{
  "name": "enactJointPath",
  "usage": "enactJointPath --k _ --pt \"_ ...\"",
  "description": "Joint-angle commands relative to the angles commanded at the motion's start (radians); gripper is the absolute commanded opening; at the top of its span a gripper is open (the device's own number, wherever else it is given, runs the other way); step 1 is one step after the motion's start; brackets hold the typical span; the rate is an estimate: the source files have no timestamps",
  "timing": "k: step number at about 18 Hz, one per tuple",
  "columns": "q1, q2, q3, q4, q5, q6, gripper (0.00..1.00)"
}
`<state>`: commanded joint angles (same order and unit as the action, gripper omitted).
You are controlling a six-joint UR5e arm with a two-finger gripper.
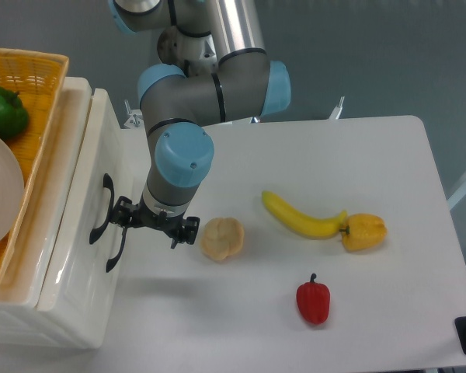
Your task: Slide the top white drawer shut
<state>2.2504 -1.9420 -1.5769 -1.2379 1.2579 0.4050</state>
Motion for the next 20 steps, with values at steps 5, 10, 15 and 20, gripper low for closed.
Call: enactJointPath --k 5,10,15,20 --pt "0.000 0.000 0.000 0.000 0.000 0.000 1.00" --pt "0.031 0.005 0.012 0.000 0.006 0.015 1.00" --pt "0.098 0.027 0.018 0.002 0.050 0.051 1.00" --pt "0.162 0.055 0.023 -0.002 0.092 0.115 1.00"
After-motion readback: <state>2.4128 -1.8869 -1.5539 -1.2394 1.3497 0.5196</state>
